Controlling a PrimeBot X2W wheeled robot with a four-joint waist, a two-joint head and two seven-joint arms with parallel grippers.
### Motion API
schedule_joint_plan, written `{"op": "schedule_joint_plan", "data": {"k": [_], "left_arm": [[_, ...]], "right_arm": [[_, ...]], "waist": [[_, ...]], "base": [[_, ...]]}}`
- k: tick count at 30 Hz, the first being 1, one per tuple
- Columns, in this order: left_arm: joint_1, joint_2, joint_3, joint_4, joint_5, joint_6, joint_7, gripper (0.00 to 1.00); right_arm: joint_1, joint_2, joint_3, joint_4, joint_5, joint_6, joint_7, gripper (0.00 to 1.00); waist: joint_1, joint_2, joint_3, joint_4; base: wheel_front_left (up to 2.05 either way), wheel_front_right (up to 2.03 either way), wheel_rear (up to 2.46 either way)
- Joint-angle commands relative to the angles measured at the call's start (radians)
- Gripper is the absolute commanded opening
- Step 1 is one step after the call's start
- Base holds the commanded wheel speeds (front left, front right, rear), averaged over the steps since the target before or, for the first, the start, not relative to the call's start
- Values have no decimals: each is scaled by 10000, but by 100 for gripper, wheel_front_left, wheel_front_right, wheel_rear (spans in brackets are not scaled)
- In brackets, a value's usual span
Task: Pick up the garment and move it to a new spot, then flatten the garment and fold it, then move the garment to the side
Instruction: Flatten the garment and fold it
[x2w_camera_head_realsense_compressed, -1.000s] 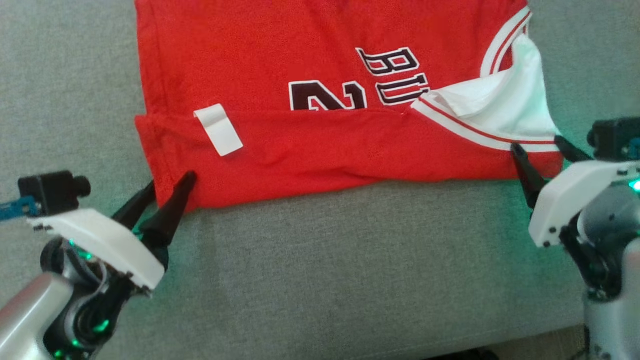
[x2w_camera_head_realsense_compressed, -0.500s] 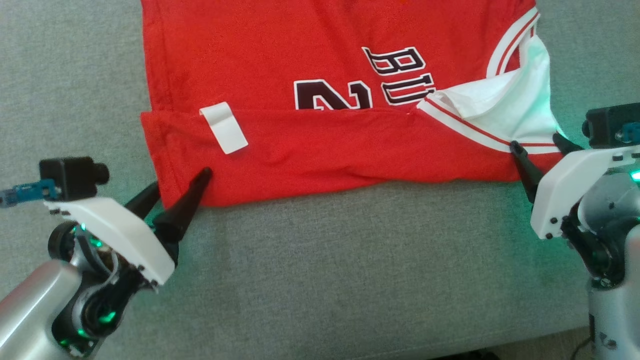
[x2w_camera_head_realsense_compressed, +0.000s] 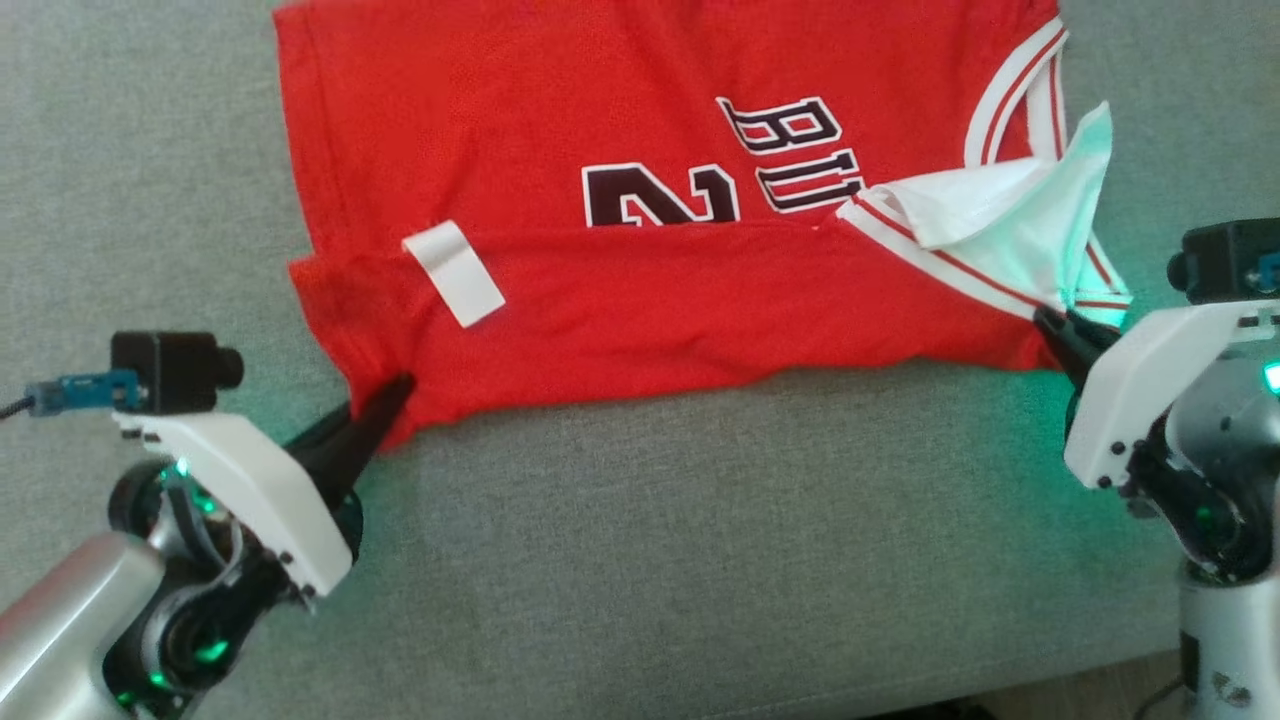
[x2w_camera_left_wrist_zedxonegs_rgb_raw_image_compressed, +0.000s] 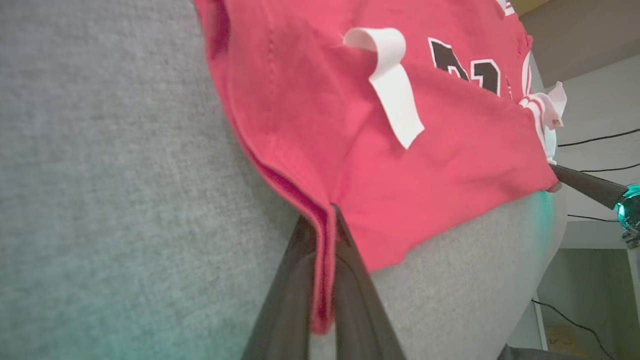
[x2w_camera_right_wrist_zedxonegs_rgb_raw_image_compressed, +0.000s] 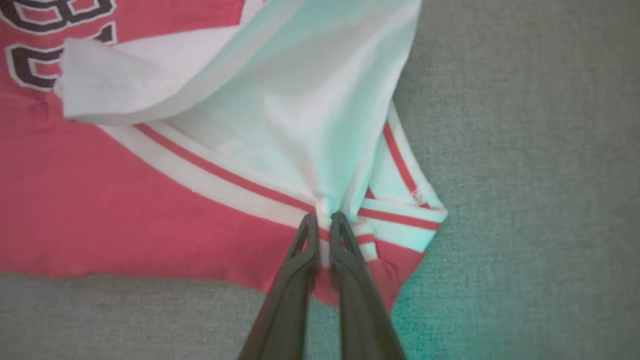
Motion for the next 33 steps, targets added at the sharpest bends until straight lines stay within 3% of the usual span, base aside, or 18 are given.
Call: {"op": "schedule_joint_plan", "data": {"k": [1,11,18,19,20,21,22,23,28,33], "left_arm": [[232,490,110,-93,-151,-24,211,0],[2000,1578,506,-2117,-960,108,-124,0],[3261,1397,253,-2567,-1130,65,-837,0],[3313,1323,188,-2522,-1102,30,-882,0],[3319,1236,135,-2453,-1053,1,-930,0],[3305,1111,109,-2367,-1003,5,-1014,10],[3271,990,81,-2274,-928,19,-1096,44],[3214,881,60,-2163,-810,46,-1189,100],[2989,520,95,-1710,-299,266,-1671,100],[2725,1006,918,-1846,149,787,-2298,100]], "right_arm": [[151,-140,87,-290,193,75,294,0],[1783,-1933,-1088,-2008,1481,75,2678,0],[3092,-2328,-1489,-2695,1767,75,3099,0],[3160,-2358,-1422,-2680,1704,75,3002,22],[3176,-2355,-1364,-2665,1651,75,2858,85],[3165,-2330,-1344,-2627,1570,75,2706,100],[3141,-2321,-1306,-2586,1477,75,2563,100],[3110,-2307,-1251,-2553,1423,75,2436,100],[2721,-2202,-1403,-2700,1357,75,1940,100],[1325,-2346,-1646,-3644,1610,75,1796,100]], "waist": [[-1,0,-189,23],[-1,0,-941,305],[-1,0,-878,469],[-1,0,-872,489],[-1,0,-866,509],[-1,0,-868,532],[-1,0,-878,550],[-1,0,-893,564],[-1,0,-995,588],[-1,0,-773,498]], "base": [[0,0,0],[0,0,0],[0,0,0],[0,0,0],[0,0,0],[0,0,0],[0,0,0],[0,0,0],[0,0,0],[0,0,0]]}}
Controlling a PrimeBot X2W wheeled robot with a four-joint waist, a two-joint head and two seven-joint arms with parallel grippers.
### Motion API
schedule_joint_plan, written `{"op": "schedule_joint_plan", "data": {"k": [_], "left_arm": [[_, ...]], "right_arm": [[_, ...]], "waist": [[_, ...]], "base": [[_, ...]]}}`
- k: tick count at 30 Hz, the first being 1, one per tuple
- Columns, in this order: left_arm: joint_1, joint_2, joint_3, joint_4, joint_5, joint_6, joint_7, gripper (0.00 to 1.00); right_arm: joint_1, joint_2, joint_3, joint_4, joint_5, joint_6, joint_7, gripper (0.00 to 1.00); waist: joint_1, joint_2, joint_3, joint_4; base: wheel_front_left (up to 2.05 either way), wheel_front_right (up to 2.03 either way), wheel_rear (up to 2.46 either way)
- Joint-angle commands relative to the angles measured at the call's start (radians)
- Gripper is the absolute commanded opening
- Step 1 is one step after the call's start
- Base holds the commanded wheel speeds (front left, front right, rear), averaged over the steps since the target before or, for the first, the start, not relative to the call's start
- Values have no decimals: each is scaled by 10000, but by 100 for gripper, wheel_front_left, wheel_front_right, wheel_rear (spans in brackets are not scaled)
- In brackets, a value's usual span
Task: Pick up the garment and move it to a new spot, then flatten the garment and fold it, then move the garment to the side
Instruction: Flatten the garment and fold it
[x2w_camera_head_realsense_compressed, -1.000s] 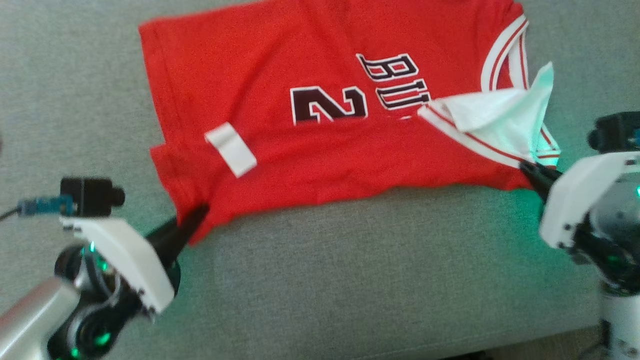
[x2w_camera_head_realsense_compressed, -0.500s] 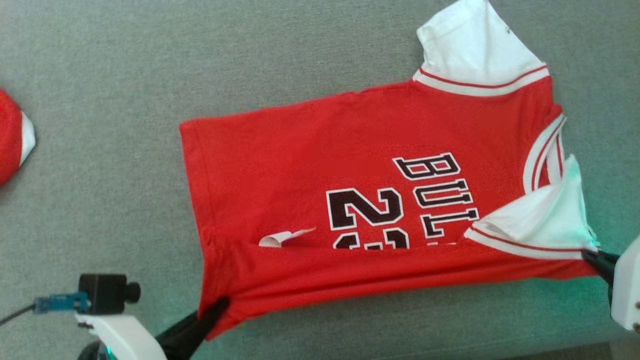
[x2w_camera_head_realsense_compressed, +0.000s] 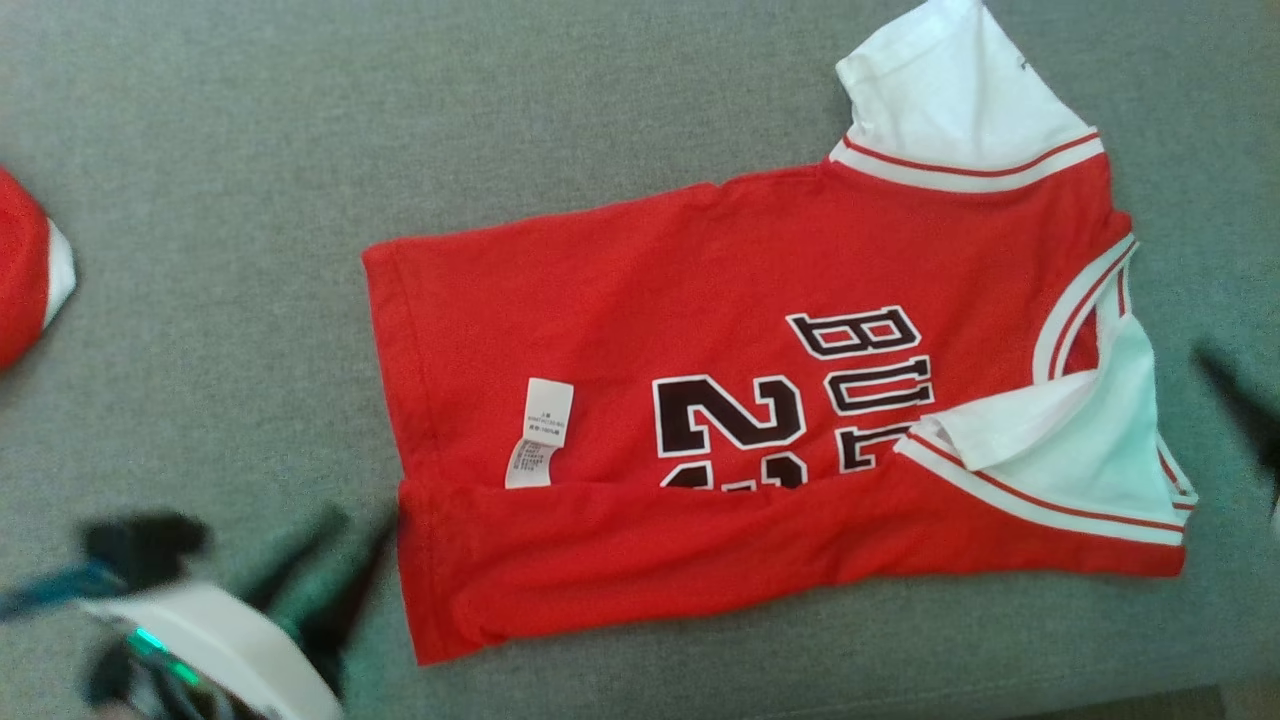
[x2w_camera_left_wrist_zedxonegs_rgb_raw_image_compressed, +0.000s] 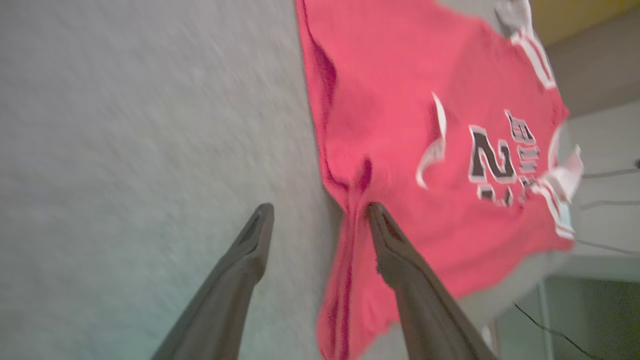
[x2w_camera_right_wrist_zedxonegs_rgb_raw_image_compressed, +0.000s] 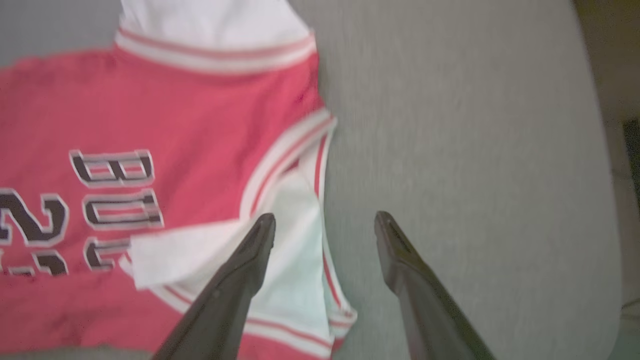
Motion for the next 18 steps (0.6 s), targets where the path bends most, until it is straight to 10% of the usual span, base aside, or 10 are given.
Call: {"op": "schedule_joint_plan", "data": {"k": [1,6,18], "left_arm": [[-780,572,1010,-331,251,294,-385,100],[-2163,511,1349,-207,712,480,-237,100],[-6097,-2118,-315,2955,1928,-70,884,100]], "right_arm": [[-1263,-410,93,-640,15,75,-88,100],[-3474,-379,611,-8,-747,75,-615,100],[-7775,642,1537,5750,-3099,75,-2754,100]], "waist": [[1,0,258,-10],[1,0,1004,171],[1,0,2178,1296]], "base": [[0,0,0],[0,0,0],[0,0,0]]}}
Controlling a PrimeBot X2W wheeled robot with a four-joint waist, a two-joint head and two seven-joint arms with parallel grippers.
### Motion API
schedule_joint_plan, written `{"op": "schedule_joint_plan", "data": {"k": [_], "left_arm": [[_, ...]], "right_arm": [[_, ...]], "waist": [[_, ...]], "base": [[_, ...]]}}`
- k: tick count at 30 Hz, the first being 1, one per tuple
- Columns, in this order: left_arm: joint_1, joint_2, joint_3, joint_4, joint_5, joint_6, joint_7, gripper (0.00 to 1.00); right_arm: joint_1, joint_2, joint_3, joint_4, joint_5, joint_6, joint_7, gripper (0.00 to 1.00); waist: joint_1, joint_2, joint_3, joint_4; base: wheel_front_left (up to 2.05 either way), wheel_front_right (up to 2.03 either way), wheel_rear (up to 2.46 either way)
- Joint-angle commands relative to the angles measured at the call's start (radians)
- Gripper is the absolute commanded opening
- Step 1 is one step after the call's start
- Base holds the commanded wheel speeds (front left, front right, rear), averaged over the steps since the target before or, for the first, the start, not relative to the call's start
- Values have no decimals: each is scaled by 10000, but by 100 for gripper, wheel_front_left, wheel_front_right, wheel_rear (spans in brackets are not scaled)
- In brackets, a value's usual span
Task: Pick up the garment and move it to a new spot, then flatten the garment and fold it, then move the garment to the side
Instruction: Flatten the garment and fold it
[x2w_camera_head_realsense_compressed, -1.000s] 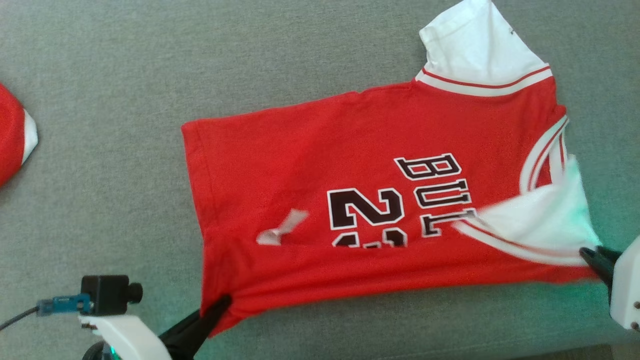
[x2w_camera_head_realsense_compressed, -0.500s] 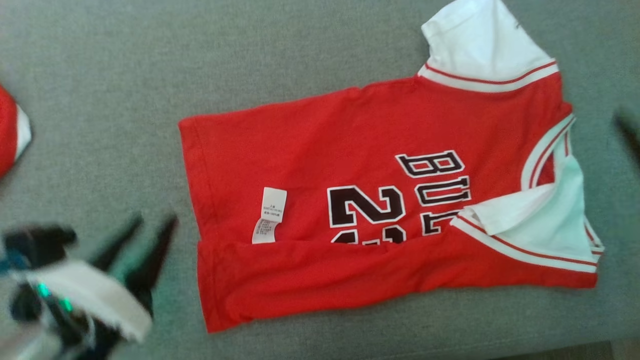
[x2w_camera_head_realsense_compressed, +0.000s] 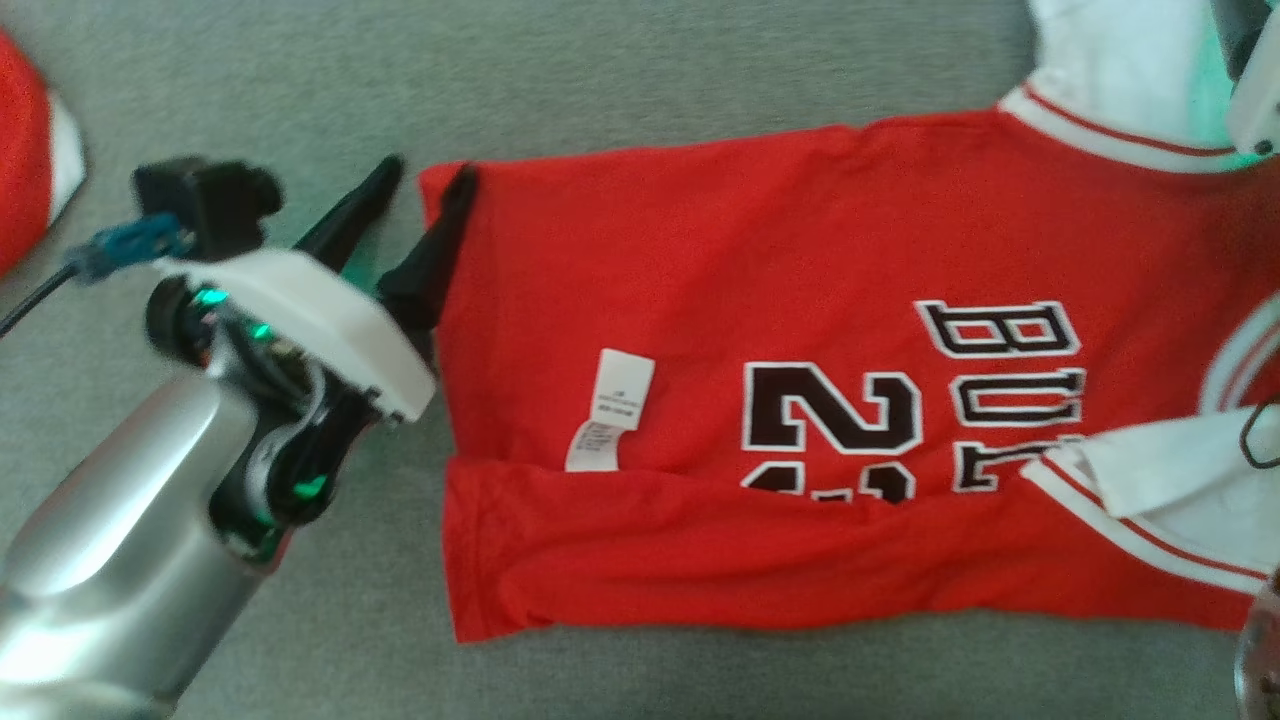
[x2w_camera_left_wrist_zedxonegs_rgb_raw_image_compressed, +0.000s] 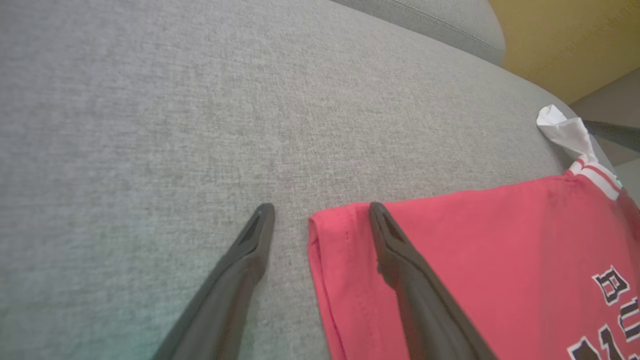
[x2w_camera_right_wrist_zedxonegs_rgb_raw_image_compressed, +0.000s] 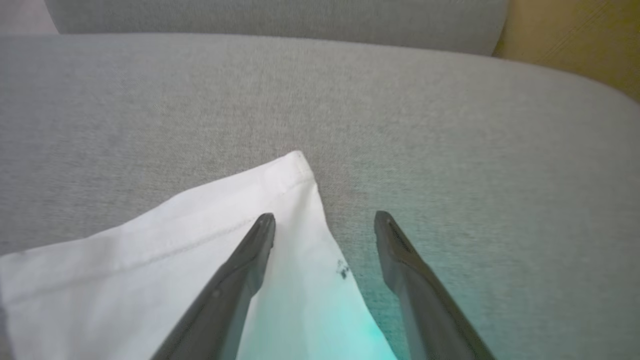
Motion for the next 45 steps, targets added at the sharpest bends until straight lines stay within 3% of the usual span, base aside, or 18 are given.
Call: {"op": "schedule_joint_plan", "data": {"k": [1,5,13,21,22,23,30,37,40,45], "left_arm": [[-135,176,144,117,82,-62,206,100],[-422,-144,-169,518,95,-363,415,100],[-438,-182,-403,450,-306,-811,940,100],[-416,-58,-547,207,-371,-804,1269,100],[-448,-64,-550,257,-356,-803,1274,55],[-491,-80,-542,319,-345,-811,1264,0],[-1097,-173,157,1054,-161,-874,362,0],[-1195,-101,682,914,-343,-944,-121,0],[-747,-114,815,484,-511,-1013,-478,0],[560,80,996,-476,-657,-1059,-1311,0]], "right_arm": [[-218,64,44,-116,-114,75,-99,100],[-471,93,-49,777,-367,75,-348,100],[-660,174,146,1646,-38,75,-191,100],[-661,193,523,1755,293,75,43,100],[-660,247,565,1768,357,75,31,58],[-671,293,624,1766,451,75,-33,0],[-1306,532,202,1716,826,75,-1771,0],[-1546,699,-165,1651,1267,75,-2083,0],[-938,507,57,1066,1612,75,-1955,0],[1065,360,-78,-921,2327,75,-1577,0]], "waist": [[-2,0,150,226],[-2,0,113,323],[-2,0,-61,311],[-2,0,-145,203],[-2,0,-126,185],[-2,0,-104,169],[-2,0,-141,0],[-2,0,-503,-318],[-2,0,-748,-480],[-2,0,-1279,-788]], "base": [[0,0,0],[0,0,0],[0,0,0],[0,0,0],[0,0,0],[0,0,0],[0,0,0],[0,0,0],[0,0,0],[0,0,0]]}}
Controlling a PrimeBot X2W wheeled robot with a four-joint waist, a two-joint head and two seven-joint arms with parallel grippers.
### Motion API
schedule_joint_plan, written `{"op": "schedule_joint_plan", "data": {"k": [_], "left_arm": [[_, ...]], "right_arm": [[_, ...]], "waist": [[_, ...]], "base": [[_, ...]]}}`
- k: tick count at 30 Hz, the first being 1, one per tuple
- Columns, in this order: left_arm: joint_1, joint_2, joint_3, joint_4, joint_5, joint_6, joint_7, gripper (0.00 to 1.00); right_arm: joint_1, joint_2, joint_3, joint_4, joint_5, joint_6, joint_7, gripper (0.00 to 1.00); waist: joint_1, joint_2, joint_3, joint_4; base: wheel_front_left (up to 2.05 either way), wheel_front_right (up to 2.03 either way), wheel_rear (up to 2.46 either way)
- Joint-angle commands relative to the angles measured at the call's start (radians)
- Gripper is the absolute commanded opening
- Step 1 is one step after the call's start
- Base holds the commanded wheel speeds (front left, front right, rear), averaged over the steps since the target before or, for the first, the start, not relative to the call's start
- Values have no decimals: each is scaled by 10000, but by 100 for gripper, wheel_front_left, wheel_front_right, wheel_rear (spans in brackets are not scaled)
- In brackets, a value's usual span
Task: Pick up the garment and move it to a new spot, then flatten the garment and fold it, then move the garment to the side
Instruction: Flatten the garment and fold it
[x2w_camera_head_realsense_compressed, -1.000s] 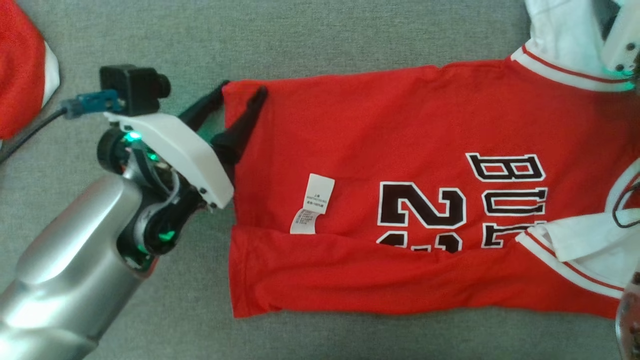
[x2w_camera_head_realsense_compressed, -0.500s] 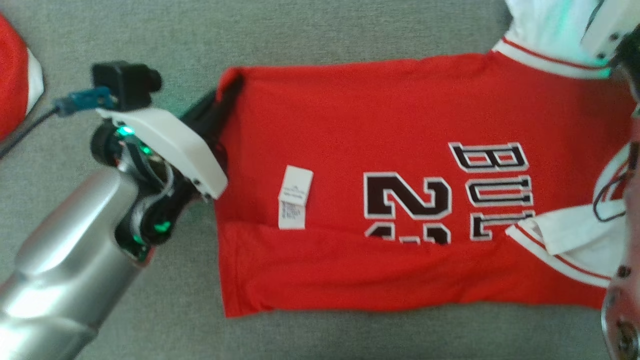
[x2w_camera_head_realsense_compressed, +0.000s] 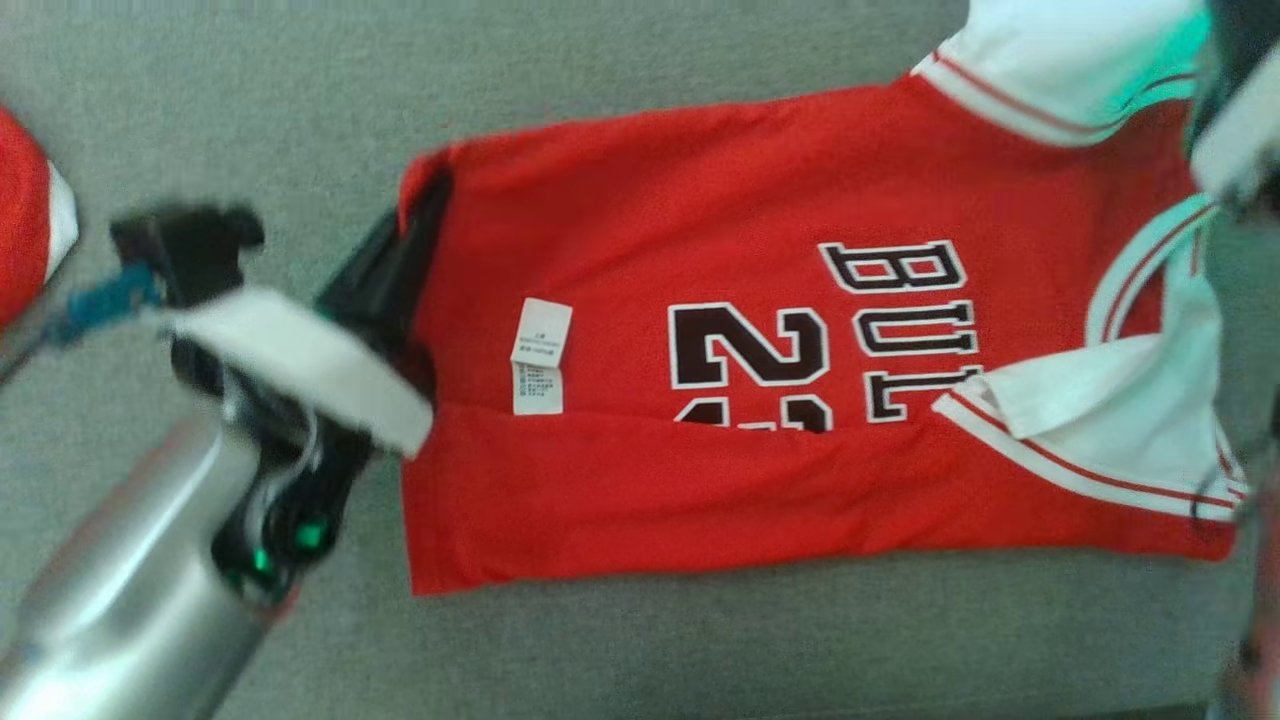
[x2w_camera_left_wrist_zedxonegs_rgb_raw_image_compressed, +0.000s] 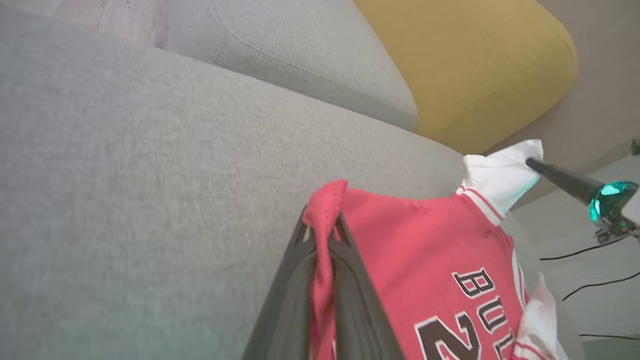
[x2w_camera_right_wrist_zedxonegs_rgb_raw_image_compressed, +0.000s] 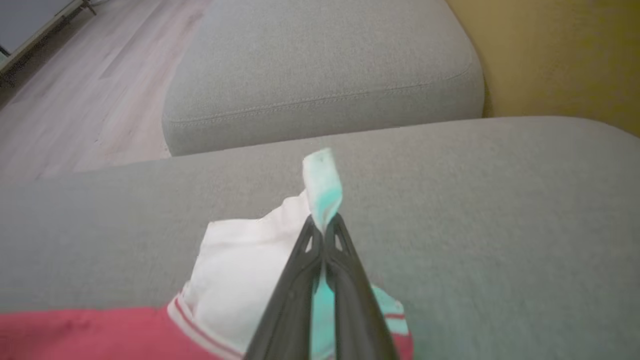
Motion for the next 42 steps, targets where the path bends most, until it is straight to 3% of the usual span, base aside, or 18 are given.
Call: {"op": "schedule_joint_plan", "data": {"k": [1,8,14,15,16,17,18,21,24,26,29,31,34,42], "left_arm": [[260,524,563,-523,-82,38,-204,0],[2361,1181,848,-1835,-413,341,-933,0],[3547,1493,690,-2150,-404,587,-1172,0],[3699,1494,635,-2188,-412,640,-1178,0],[3825,1540,574,-2204,-337,728,-1188,18],[3924,1661,458,-2201,-167,782,-1152,48],[4038,1776,335,-2173,-31,838,-1093,100],[4372,2070,140,-2081,439,1131,-1172,100],[4652,2000,582,-2018,1115,1880,-2307,100],[4829,1799,878,-2030,1642,2314,-3280,100],[4971,1385,1290,-1900,2506,2724,-3917,100],[5002,1204,1370,-1858,2835,2768,-3982,100],[5059,411,1774,-1852,3845,2642,-4037,100],[5462,-1693,2647,-1033,5817,1474,-4045,100]], "right_arm": [[601,-87,46,-845,161,75,190,0],[3640,303,-435,-3494,560,75,1118,0],[5049,447,3,-3945,313,75,1411,0],[5143,396,113,-3944,214,75,1355,27],[5214,328,203,-3905,59,75,1326,99],[5293,167,345,-3837,-123,75,1388,100],[5357,14,485,-3784,-222,75,1478,100],[5408,-241,578,-3817,-290,75,1765,100],[5102,-48,27,-3948,-401,75,1840,100],[4790,275,-390,-3865,-554,75,1900,100],[4523,562,-557,-3332,-922,75,2147,100],[4464,632,-569,-3091,-1028,75,2216,100],[4224,877,-696,-2257,-1236,75,2291,100],[3802,1163,-1093,-375,-1469,75,2654,100]], "waist": [[0,0,-300,-244],[0,0,-792,-670],[0,0,-982,-1016],[0,0,-1001,-1061],[0,0,-1027,-1106],[0,0,-1057,-1140],[0,0,-1090,-1167],[0,0,-1221,-1224],[0,0,-1365,-1222],[0,0,-1419,-1189],[0,0,-1452,-1022],[0,0,-1444,-934],[0,0,-1394,-680],[0,0,-1290,146]], "base": [[0,0,0],[0,0,0],[0,0,0],[0,0,0],[0,0,0],[0,0,0],[0,0,0],[0,0,0],[0,0,0],[0,0,0],[0,0,0],[0,0,0],[0,0,0],[0,0,0]]}}
